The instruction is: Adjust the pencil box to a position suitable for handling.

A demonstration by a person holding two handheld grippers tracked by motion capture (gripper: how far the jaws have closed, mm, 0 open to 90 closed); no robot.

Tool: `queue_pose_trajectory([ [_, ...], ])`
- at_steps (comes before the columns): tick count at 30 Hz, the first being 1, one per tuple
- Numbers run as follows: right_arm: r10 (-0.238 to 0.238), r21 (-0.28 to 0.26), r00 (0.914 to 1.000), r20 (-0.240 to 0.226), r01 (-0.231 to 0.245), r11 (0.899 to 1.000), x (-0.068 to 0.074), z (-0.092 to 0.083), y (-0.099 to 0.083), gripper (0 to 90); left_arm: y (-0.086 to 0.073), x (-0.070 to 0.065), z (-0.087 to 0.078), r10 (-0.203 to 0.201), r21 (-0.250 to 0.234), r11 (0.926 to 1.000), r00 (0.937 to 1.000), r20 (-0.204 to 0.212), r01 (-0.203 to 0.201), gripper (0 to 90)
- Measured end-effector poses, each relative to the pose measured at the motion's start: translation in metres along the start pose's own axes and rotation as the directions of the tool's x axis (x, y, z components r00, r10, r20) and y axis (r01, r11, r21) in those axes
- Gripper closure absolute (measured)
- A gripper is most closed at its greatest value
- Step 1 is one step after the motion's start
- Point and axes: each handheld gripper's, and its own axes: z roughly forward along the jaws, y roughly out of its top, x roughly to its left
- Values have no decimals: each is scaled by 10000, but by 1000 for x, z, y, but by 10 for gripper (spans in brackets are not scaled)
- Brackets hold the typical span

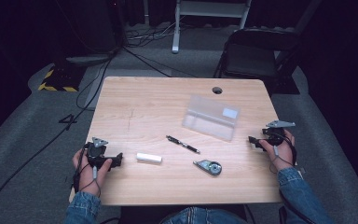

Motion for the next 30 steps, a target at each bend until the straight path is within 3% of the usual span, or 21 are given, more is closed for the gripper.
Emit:
queue_pose_trajectory([
  [3, -134, -88, 9998, -171, 132, 9999, 1, -1, -1, 232, -2, 0, -2, 137, 12, 9999, 9998, 172, -137, 9],
  [14, -143, -102, 9998, -167, 142, 9998, 1, -2, -1, 245, -3, 0, -2, 181, 22, 9998, 9997, 152, -182, 7],
  [19, -392, -124, 9980, -499, 387, 9992, 3, -5, 0, 400, -2, 0, -2, 184, 26, 9998, 9997, 147, -185, 7],
  [25, -770, -575, 9919, -1011, 715, 9958, 18, -12, 10, 432, -2, 0, -2, 182, 20, 9998, 9997, 162, -183, 6],
  [30, -844, -603, 9858, -1454, 763, 9953, 32, -16, 18, 421, -2, 0, -2, 191, 23, 9998, 9997, 158, -191, 6],
])
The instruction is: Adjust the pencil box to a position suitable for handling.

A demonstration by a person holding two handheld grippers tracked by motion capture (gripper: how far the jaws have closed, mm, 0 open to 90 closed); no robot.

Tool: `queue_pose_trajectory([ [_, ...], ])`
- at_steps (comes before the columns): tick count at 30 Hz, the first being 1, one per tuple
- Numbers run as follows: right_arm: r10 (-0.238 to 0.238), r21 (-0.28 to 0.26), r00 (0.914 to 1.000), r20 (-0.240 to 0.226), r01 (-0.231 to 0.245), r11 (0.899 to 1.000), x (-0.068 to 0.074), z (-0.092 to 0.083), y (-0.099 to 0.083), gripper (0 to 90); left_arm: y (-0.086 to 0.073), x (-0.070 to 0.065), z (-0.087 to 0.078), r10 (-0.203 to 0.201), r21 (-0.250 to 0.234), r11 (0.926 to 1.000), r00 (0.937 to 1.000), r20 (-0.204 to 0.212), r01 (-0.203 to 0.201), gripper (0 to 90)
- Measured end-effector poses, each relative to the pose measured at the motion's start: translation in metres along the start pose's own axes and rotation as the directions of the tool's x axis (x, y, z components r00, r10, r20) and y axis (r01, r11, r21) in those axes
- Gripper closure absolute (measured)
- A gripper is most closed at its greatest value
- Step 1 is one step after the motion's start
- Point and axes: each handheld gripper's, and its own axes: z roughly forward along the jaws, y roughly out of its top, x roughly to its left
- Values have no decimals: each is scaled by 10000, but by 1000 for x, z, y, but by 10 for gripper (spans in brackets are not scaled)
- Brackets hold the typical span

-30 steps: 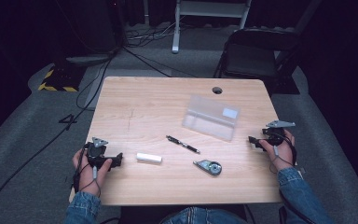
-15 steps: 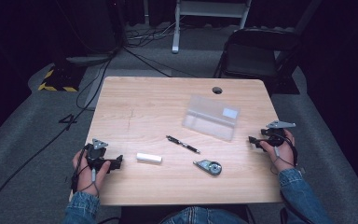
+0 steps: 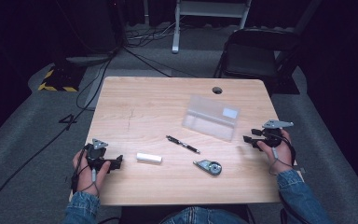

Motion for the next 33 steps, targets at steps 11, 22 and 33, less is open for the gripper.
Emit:
queue_pose_trajectory([
  [11, -503, -106, 9935, -1017, 494, 9987, 27, 10, 15, 408, 0, 0, 0, 6, 3, 10000, 10000, -1, -6, 6],
  [22, -1236, 87, 9780, -1682, 1269, 9919, 49, 43, 25, 472, 0, 0, 0, 1, 4, 10000, 10000, -3, -1, 6],
  [33, -1533, 340, 9731, -1717, 1613, 9863, 52, 63, 34, 594, 0, 0, 0, -2, 8, 10000, 10000, -2, 2, 6],
])
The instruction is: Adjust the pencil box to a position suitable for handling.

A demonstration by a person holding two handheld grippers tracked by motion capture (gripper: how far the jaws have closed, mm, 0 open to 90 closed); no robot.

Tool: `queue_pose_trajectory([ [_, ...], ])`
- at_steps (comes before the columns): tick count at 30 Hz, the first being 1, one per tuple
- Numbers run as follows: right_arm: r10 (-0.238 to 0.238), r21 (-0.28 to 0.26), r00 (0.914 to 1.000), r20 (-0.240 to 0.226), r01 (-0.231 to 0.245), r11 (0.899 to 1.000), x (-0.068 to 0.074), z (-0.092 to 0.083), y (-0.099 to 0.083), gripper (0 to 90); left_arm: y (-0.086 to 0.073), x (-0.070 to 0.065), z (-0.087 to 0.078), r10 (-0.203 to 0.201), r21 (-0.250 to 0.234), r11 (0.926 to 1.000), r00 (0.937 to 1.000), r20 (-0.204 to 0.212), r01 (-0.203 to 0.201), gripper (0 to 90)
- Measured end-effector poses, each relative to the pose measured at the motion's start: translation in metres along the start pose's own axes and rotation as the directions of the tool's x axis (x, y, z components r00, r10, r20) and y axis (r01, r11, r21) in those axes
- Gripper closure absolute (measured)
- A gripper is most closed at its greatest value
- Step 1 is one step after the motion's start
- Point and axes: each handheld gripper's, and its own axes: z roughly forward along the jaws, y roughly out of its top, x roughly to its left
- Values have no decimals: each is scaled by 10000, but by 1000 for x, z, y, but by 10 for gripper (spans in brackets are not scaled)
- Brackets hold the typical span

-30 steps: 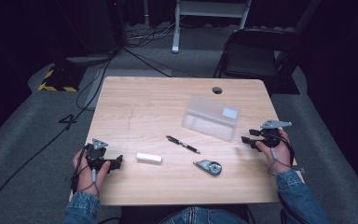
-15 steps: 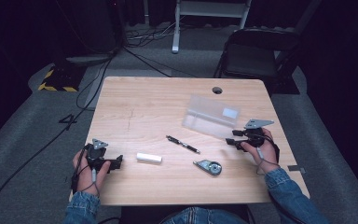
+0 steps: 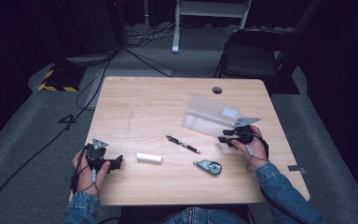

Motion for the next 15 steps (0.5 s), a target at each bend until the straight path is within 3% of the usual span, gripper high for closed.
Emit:
queue_pose_trajectory([
  [7, -288, 146, 9996, 0, 288, 9995, 0, 2, 2, 709, 0, 0, 0, 15, -4, 10000, 10000, -8, -15, 7],
  [9, -564, 200, 9984, 35, 563, 9982, 0, 3, 2, 770, 0, 0, 0, 14, -4, 10000, 10000, -8, -14, 7],
  [15, -743, 295, 9968, -284, 751, 9967, 1, 4, 1, 864, 0, 0, 0, 21, -5, 10000, 10000, -12, -21, 7],
])
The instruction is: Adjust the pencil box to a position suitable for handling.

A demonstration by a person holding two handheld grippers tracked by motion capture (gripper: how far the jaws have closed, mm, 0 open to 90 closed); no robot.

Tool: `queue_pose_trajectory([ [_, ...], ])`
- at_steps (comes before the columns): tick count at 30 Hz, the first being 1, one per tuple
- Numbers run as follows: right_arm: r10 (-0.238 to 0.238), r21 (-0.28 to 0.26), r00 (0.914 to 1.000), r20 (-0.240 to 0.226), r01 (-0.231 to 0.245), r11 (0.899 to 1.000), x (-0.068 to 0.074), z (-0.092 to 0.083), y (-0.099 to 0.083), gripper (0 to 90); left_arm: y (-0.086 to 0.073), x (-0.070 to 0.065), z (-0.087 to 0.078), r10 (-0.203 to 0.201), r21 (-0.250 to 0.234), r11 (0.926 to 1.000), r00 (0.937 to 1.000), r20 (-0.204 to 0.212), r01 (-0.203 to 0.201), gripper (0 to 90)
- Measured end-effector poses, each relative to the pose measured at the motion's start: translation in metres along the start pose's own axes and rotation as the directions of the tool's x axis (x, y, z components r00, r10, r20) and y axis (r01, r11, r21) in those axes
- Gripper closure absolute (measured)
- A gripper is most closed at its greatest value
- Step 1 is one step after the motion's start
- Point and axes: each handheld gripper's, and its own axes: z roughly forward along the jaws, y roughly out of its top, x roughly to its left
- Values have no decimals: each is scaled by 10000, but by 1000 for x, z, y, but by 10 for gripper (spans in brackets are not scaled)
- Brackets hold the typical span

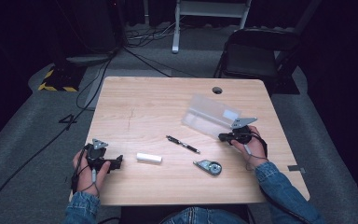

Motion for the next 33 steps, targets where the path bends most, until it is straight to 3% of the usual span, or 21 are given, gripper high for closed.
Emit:
queue_pose_trajectory([
  [10, -381, 135, 9981, -482, 388, 9992, 7, -2, 0, 892, 0, 0, 0, 41, -5, 10000, 10000, 10, -41, 9],
  [16, -925, 74, 9904, -1027, 937, 9956, 14, -7, -4, 893, 2, -2, 2, 101, 42, 9999, 9999, 72, -101, 0],
  [33, -1322, 92, 9795, -1520, 1351, 9908, 27, -19, -15, 892, 15, -9, 13, 320, 18, 9995, 9991, 284, -320, 0],
])
